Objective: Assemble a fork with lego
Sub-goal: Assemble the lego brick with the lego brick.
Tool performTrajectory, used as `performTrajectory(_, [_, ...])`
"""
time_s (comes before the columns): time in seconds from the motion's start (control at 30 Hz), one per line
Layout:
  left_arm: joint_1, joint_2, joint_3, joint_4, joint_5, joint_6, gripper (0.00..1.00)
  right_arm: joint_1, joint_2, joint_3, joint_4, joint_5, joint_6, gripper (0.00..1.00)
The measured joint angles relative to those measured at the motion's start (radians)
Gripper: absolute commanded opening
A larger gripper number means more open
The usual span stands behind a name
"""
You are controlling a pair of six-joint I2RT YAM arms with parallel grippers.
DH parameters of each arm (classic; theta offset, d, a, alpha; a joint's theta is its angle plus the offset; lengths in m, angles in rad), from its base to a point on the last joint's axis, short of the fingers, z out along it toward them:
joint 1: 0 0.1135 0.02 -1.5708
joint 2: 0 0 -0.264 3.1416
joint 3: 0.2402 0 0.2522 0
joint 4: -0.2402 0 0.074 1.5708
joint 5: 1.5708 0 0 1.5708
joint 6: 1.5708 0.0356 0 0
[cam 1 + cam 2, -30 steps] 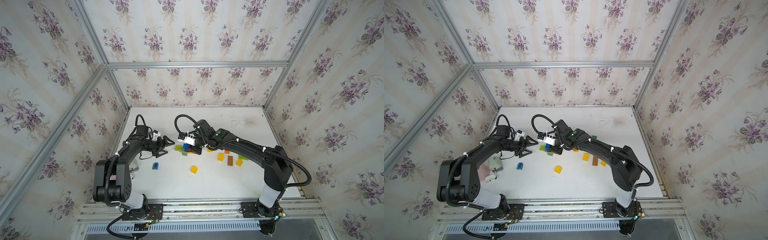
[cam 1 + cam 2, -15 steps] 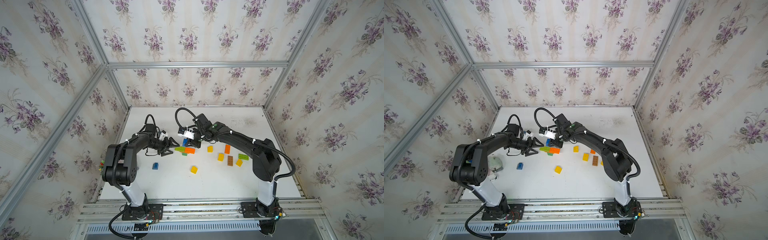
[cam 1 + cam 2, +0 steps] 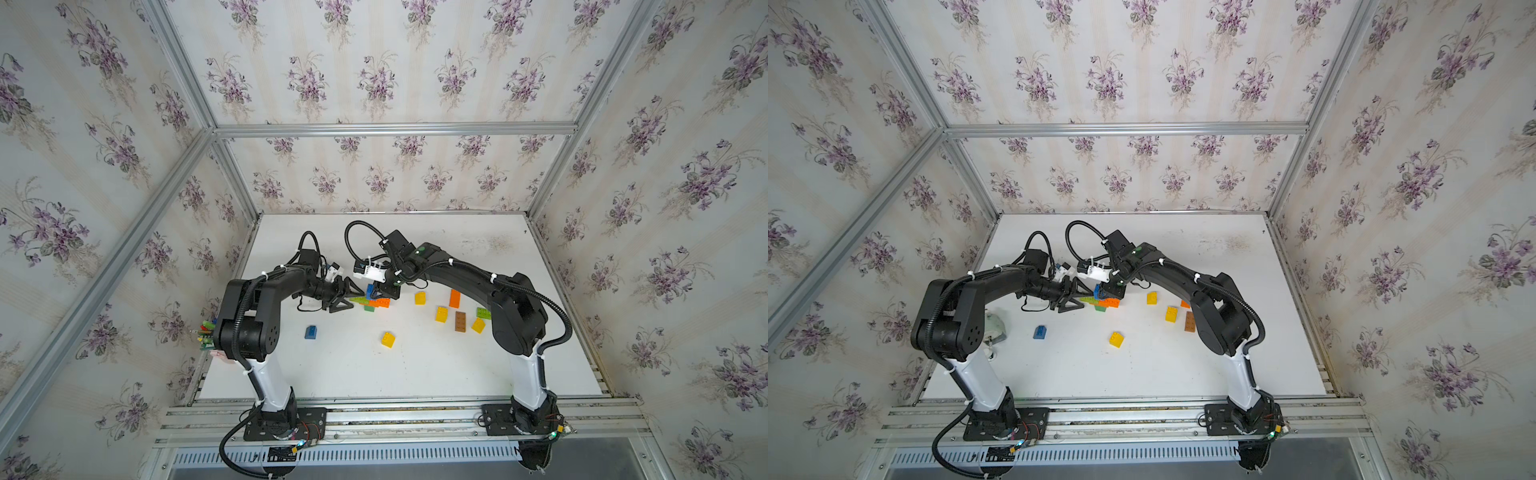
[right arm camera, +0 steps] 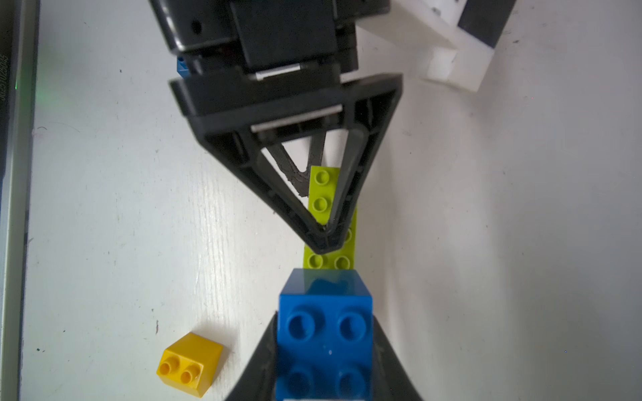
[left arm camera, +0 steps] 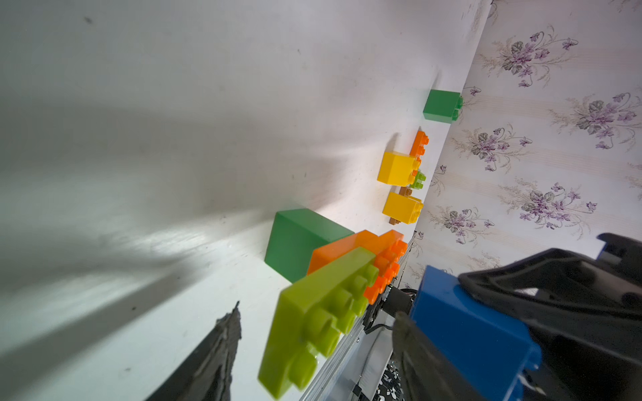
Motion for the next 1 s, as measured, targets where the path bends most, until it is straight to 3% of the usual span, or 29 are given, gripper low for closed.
performTrajectory(0.5, [-0.003, 0.037, 0.026, 0.023, 0.024, -0.003, 0.60, -0.005, 0.015, 0.015, -0.005, -0.005, 0.005, 0.17])
performTrajectory(0.67, [-0.004, 0.034, 0.026, 0.023, 0.031, -0.002, 0.50, -0.006, 0.021, 0.015, -0.005, -0.003, 0.013, 0.17])
performTrajectory(1.0, [-0.008, 0.045, 0.025, 0.023, 0.045, 0.005, 0.41, -0.006, 0.039, 0.019, -0.005, 0.004, 0.024, 0.17])
